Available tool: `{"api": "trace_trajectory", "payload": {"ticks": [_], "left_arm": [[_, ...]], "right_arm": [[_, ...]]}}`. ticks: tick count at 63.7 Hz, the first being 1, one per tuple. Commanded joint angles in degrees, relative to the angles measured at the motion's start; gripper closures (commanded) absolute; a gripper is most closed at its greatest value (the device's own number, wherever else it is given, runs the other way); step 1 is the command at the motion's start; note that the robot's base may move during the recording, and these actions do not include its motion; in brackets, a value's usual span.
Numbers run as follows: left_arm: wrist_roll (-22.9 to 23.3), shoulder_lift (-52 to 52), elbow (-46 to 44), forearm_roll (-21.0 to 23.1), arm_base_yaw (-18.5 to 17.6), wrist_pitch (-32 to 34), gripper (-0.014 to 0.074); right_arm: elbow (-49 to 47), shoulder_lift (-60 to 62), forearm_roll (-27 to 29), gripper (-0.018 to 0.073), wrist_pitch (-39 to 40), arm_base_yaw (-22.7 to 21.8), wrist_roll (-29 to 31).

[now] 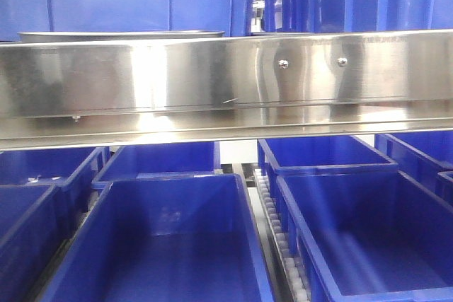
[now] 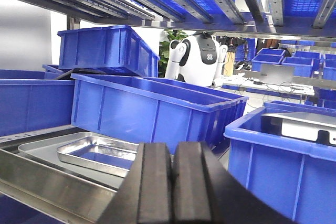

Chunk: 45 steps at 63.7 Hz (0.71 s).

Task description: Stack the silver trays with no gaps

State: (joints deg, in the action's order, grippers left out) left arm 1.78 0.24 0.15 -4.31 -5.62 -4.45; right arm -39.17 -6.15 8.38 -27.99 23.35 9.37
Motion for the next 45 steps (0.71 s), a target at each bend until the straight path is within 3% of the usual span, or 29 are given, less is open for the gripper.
{"api": "trace_trajectory", "payload": {"ticks": [1,30,37,45], "left_arm": [[0.4,-0.2,-0.1,-0.2,-0.3,1.2,0.0584],[0.4,-0.2,-0.1,-0.2,-0.3,1.2,0.0584],[0.4,-0.2,-0.1,-0.2,-0.3,1.2,0.0584],[0.4,-0.2,-0.1,-0.2,-0.3,1.2,0.0584]], "right_arm": [[0.1,0.1,-0.6,0.0637,1.0,-0.2,0.2],[0.1,0.1,-0.6,0.0637,1.0,-0.2,0.2],[0.7,0.1,-3.1,0.0637,2.1,-0.4,0.2],[4.7,0.1,-6.2,0.0637,8.2,-4.5,-0.4]]}}
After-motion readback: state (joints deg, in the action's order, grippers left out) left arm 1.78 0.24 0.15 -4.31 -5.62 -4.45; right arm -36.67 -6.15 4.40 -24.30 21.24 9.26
